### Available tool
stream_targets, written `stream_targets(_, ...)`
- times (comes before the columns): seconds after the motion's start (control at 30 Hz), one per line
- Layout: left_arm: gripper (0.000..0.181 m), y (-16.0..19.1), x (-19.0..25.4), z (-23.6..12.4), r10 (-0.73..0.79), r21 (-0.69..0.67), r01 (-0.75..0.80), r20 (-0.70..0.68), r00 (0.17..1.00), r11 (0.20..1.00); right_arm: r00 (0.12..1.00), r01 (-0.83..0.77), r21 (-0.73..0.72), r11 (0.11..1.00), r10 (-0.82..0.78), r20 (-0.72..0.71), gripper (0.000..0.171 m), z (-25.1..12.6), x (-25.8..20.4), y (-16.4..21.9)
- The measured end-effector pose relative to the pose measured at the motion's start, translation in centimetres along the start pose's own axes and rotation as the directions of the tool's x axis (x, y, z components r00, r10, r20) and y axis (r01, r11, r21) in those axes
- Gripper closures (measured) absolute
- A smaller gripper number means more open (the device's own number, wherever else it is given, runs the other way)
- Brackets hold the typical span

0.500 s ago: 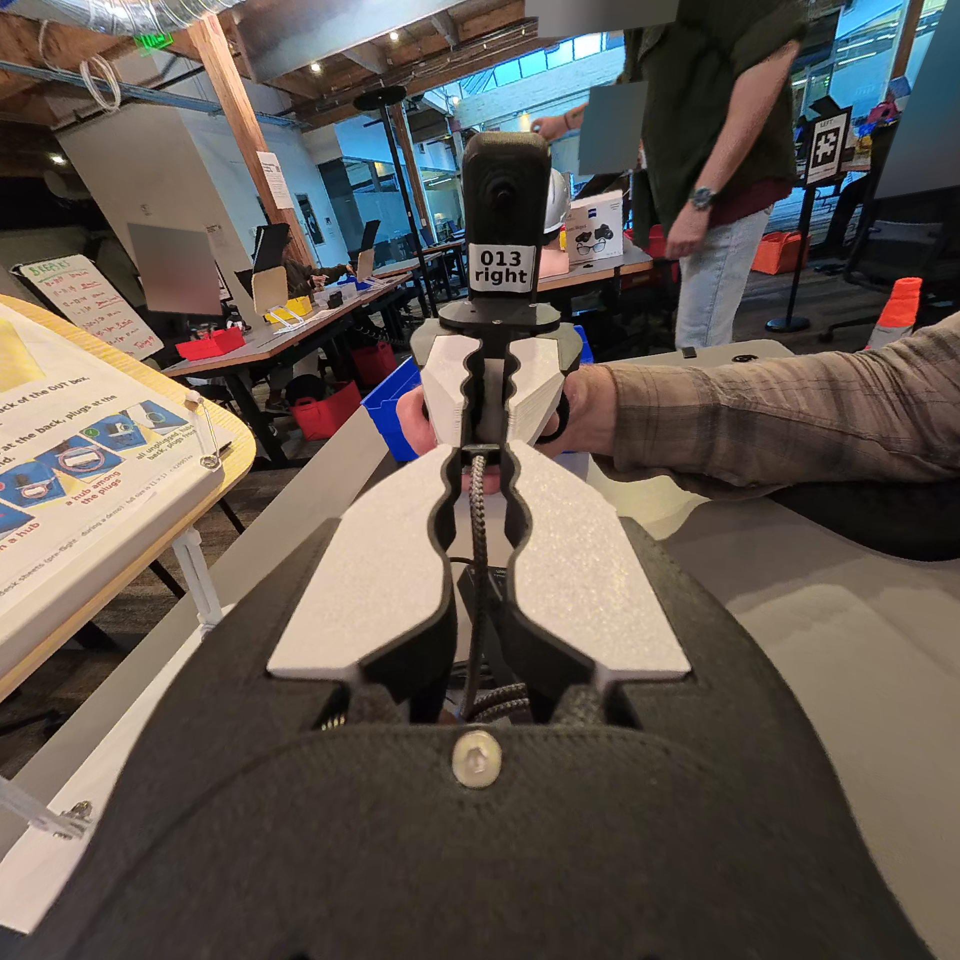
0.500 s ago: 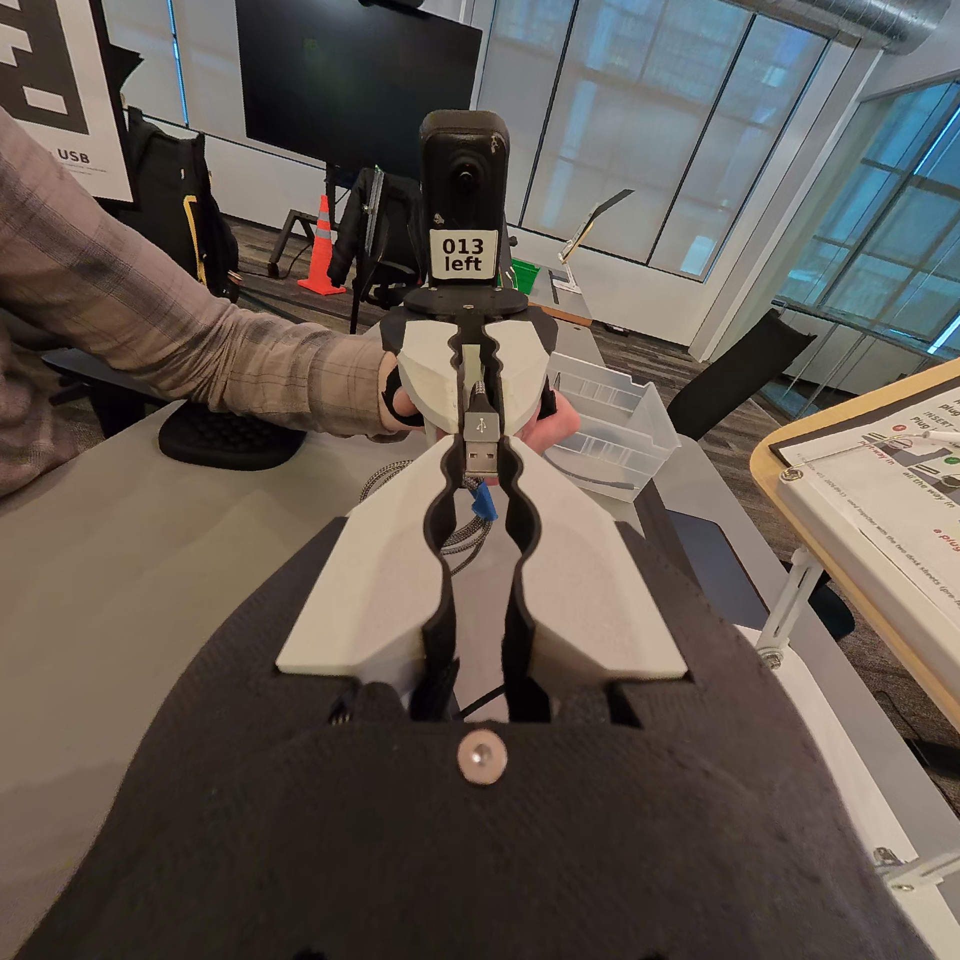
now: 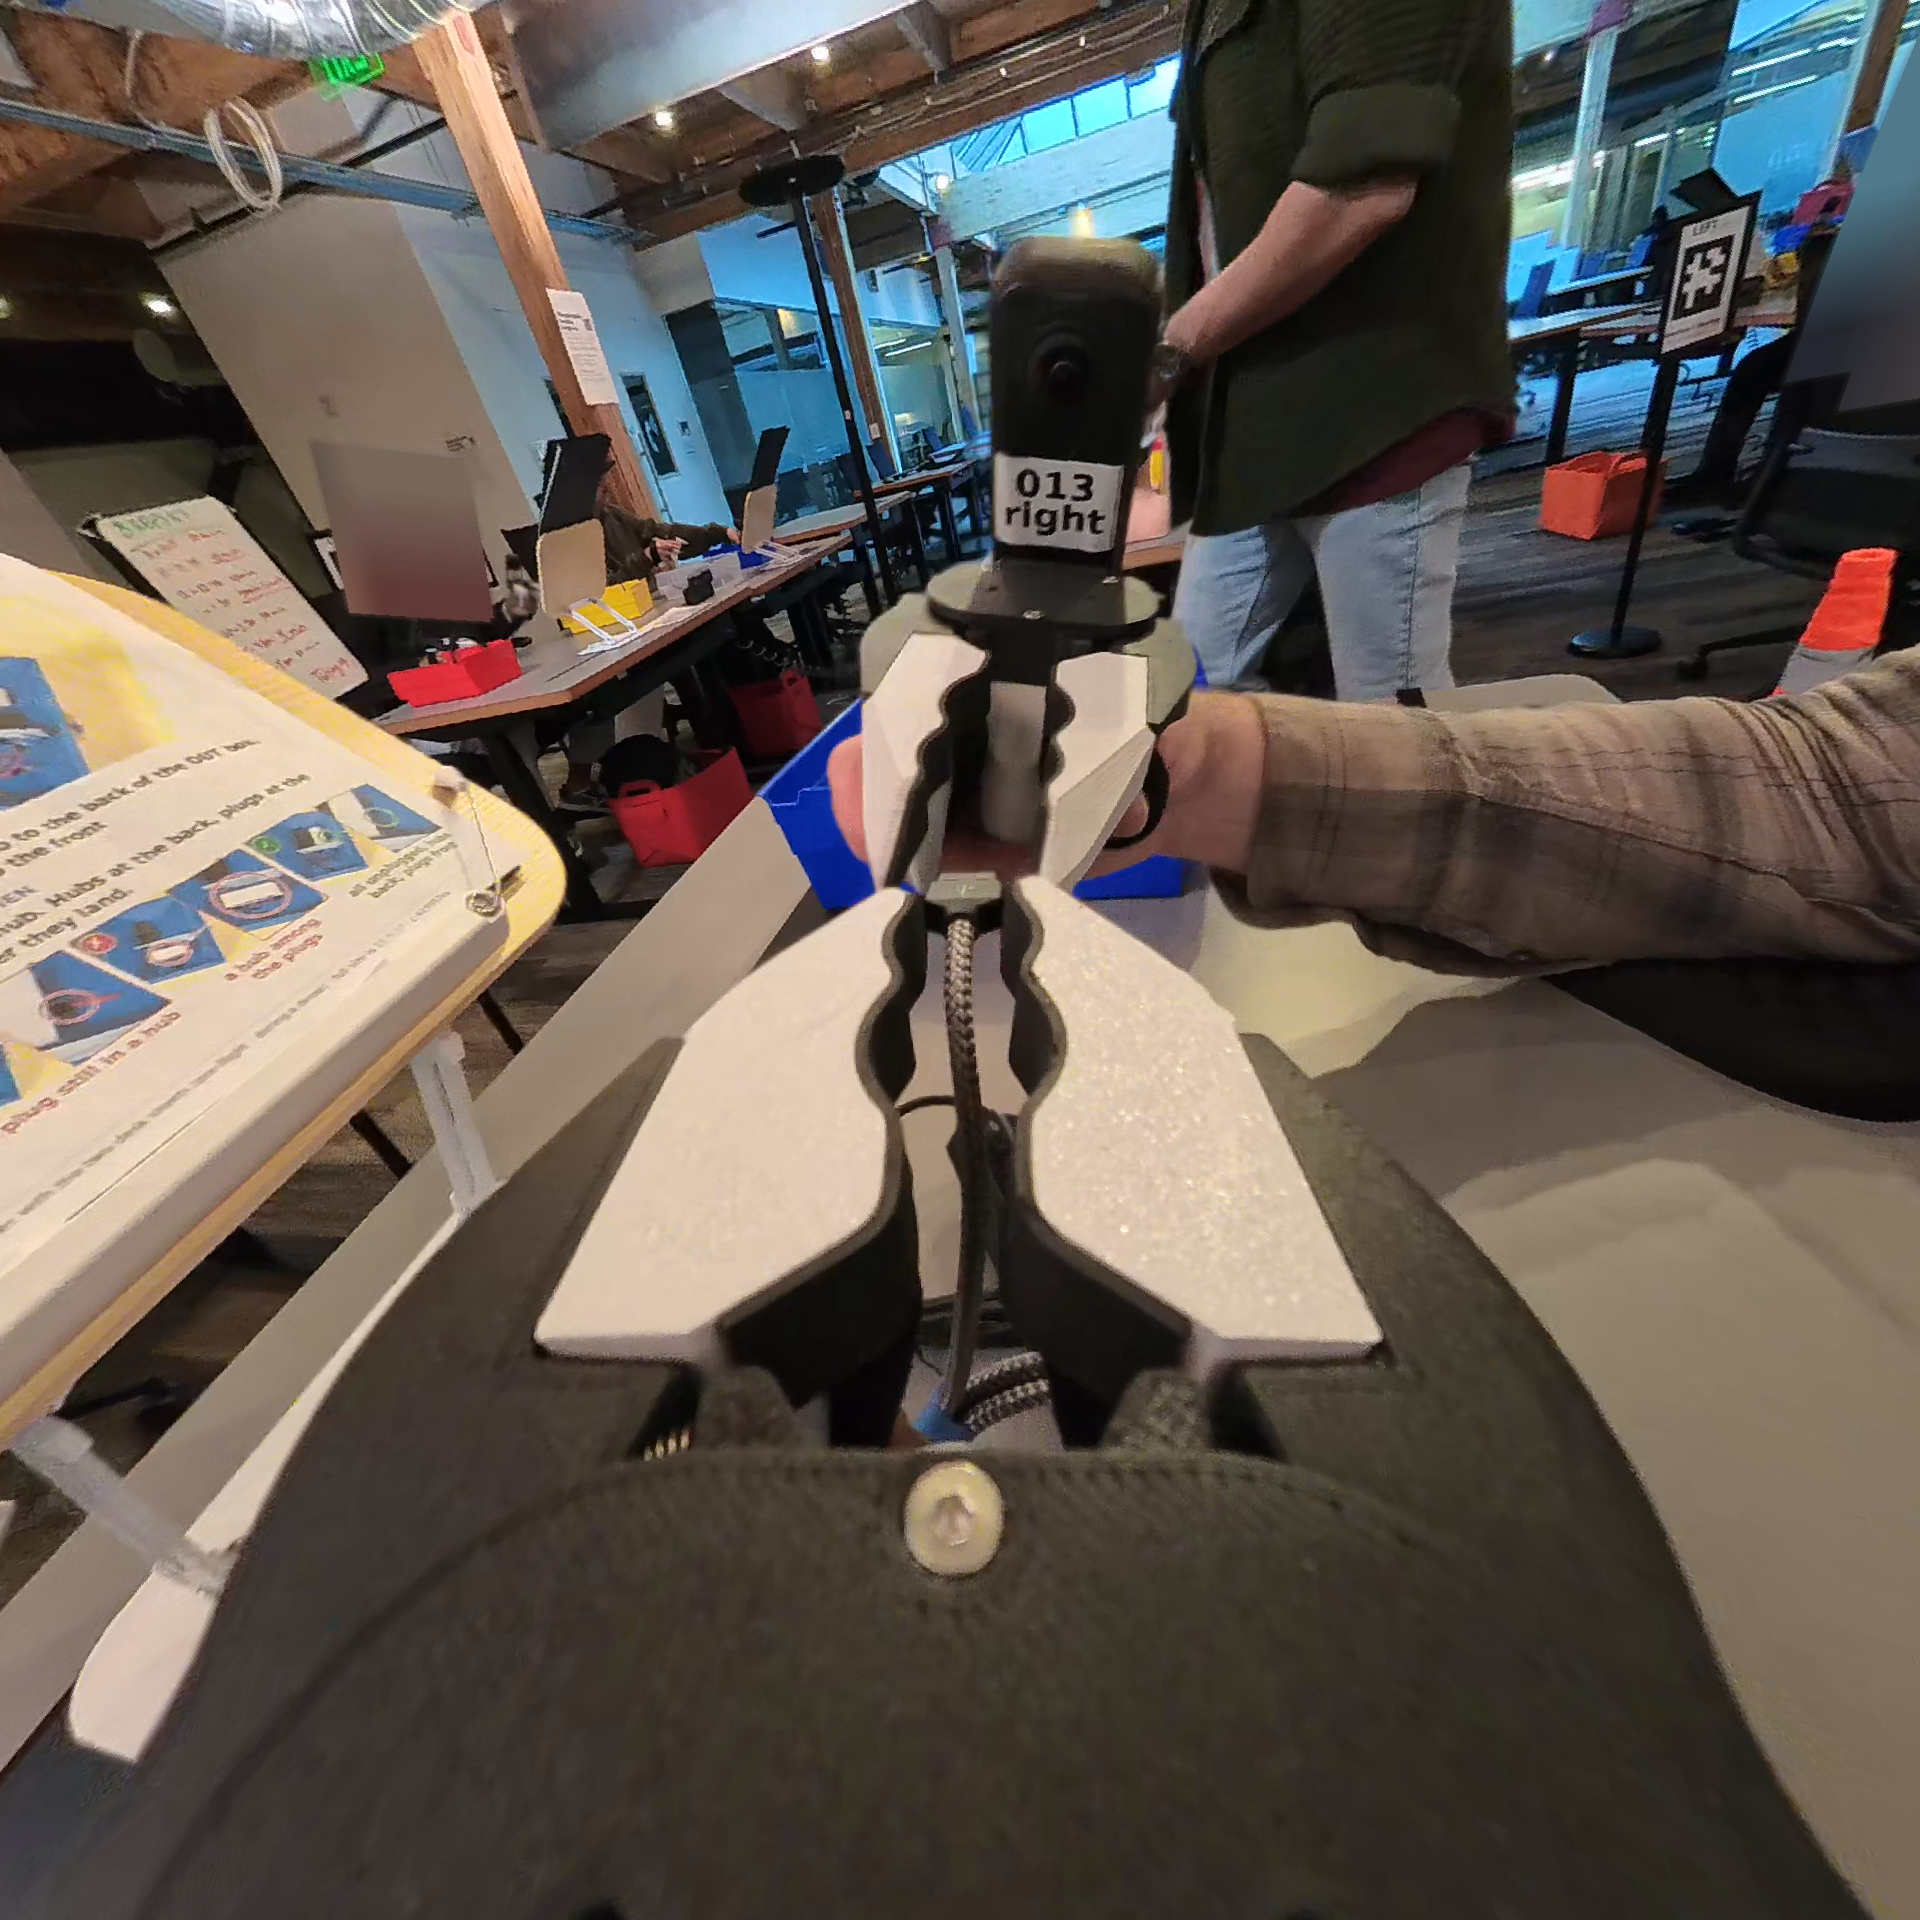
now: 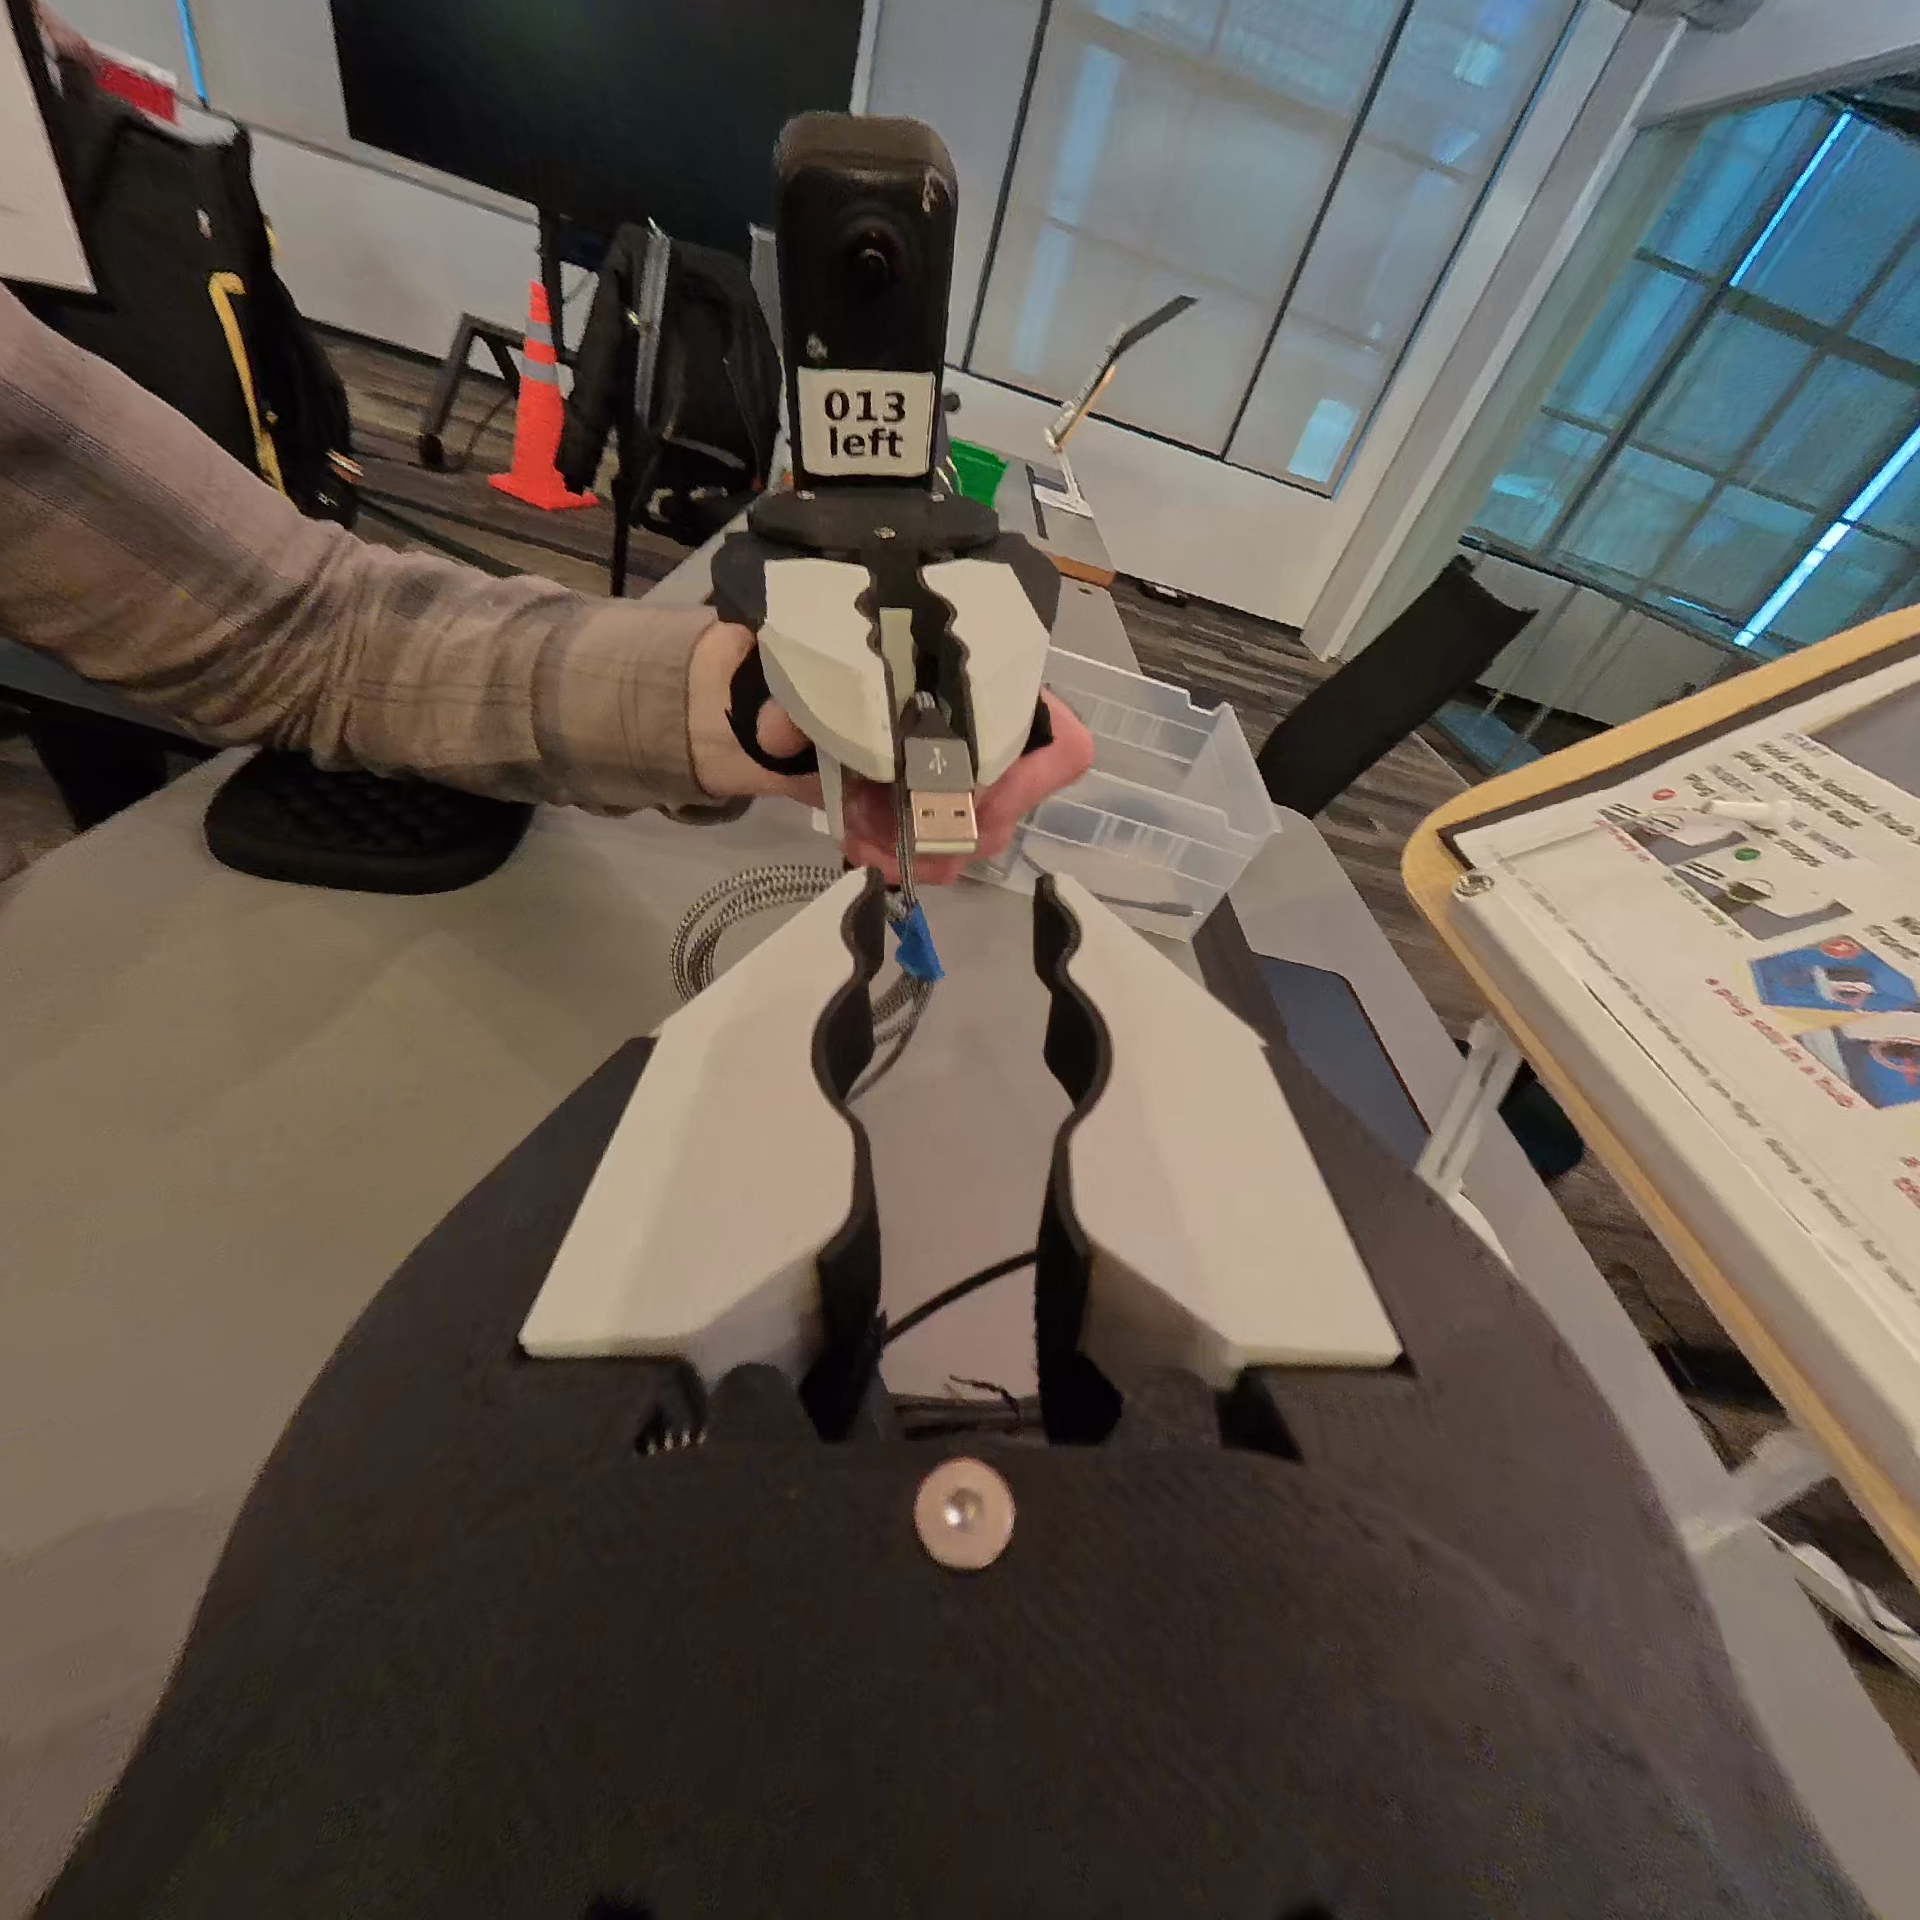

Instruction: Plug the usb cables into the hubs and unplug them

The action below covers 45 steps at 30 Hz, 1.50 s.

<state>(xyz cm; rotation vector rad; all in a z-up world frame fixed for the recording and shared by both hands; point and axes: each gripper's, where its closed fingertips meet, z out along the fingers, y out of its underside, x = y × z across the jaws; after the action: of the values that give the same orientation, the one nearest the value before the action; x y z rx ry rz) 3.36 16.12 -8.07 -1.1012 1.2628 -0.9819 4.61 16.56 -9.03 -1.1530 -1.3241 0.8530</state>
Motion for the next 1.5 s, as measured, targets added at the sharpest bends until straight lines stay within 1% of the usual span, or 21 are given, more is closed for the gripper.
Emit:
stream_targets(0.2,0.168,0.0,-0.9,-0.6,0.005,-0.021,-0.004,0.034,0.999,1.0,0.993,0.097,-0.171,0.981,-0.107,-0.053,0.141,-1.4,0.5,0.4)
stream_targets(0.23,0.168,0.0,-1.0,-0.7,0.008,-0.027,-0.007,0.036,0.999,1.0,0.988,0.119,-0.217,0.969,-0.136,-0.068,0.141,-1.9,0.7,0.5)
stream_targets(0.33,0.168,-0.5,-1.4,-1.2,0.025,-0.028,-0.023,0.053,0.998,0.999,0.963,0.185,-0.405,0.895,-0.247,-0.105,0.14,-3.5,1.3,1.0)
stream_targets(0.4,0.168,-0.8,-1.7,-1.5,0.034,-0.03,-0.032,0.066,0.997,0.999,0.957,0.199,-0.482,0.853,-0.276,-0.093,0.139,-4.2,1.1,0.9)
stream_targets(0.47,0.167,-1.0,-1.9,-1.8,0.032,-0.022,-0.03,0.069,0.997,0.999,0.958,0.212,-0.535,0.818,-0.283,-0.052,0.135,-4.5,0.8,1.1)
stream_targets(0.57,0.167,-1.1,-2.2,-2.2,0.037,-0.026,-0.035,0.08,0.996,0.999,0.968,0.218,-0.66,0.718,-0.246,0.052,0.125,-5.3,0.1,3.5)
stream_targets(0.67,0.167,-1.2,-2.4,-2.5,0.038,-0.025,-0.037,0.085,0.996,0.999,0.968,0.243,-0.776,0.582,-0.197,0.155,0.114,-6.6,-1.2,8.4)
stream_targets(0.7,0.167,-1.2,-2.4,-2.6,0.041,-0.025,-0.039,0.085,0.996,0.999,0.967,0.25,-0.793,0.556,-0.188,0.173,0.113,-6.9,-1.6,10.0)
stream_targets(0.8,0.168,-1.2,-2.4,-2.7,0.038,-0.022,-0.037,0.082,0.996,0.999,0.969,0.246,-0.786,0.567,-0.159,0.189,0.111,-7.2,-2.8,13.9)
stream_targets(0.87,0.168,-1.1,-2.4,-2.6,0.038,-0.024,-0.036,0.081,0.996,0.999,0.973,0.23,-0.786,0.574,-0.166,0.164,0.107,-7.7,-2.7,15.9)
stream_targets(1.0,0.168,-0.9,-2.4,-2.5,0.039,-0.03,-0.036,0.076,0.996,0.999,0.982,0.181,-0.719,0.671,-0.162,0.096,0.102,-7.1,-2.0,17.6)
stream_targets(1.07,0.167,-0.7,-2.4,-2.5,0.035,-0.031,-0.032,0.073,0.997,0.999,0.985,0.167,-0.704,0.69,-0.152,0.085,0.1,-6.7,-1.7,18.4)
stream_targets(1.17,0.167,-0.4,-2.5,-2.4,0.032,-0.038,-0.029,0.073,0.997,0.999,0.987,0.158,-0.714,0.682,-0.127,0.098,0.099,-6.3,-1.6,20.2)
stream_targets(1.2,0.167,-0.3,-2.5,-2.4,0.03,-0.038,-0.027,0.07,0.997,0.999,0.988,0.151,-0.703,0.695,-0.115,0.098,0.105,-6.0,-1.7,20.5)
stream_targets(1.27,0.167,-0.2,-2.5,-2.4,0.029,-0.04,-0.027,0.069,0.997,0.999,0.992,0.126,-0.667,0.735,-0.083,0.096,0.102,-5.5,-1.7,20.5)
stream_targets(1.33,0.167,-0.1,-2.5,-2.3,0.026,-0.04,-0.024,0.065,0.998,0.999,0.994,0.103,-0.641,0.76,-0.05,0.1,0.111,-5.1,-1.8,20.6)
stream_targets(1.43,0.168,0.1,-2.5,-2.2,0.024,-0.044,-0.021,0.06,0.998,0.999,0.995,0.049,-0.603,0.796,0.011,0.096,0.112,-4.6,-1.9,20.6)
stream_targets(1.5,0.167,0.3,-2.5,-2.2,0.026,-0.051,-0.023,0.059,0.998,0.998,0.996,0.015,-0.602,0.799,0.041,0.079,0.113,-4.5,-1.9,20.6)
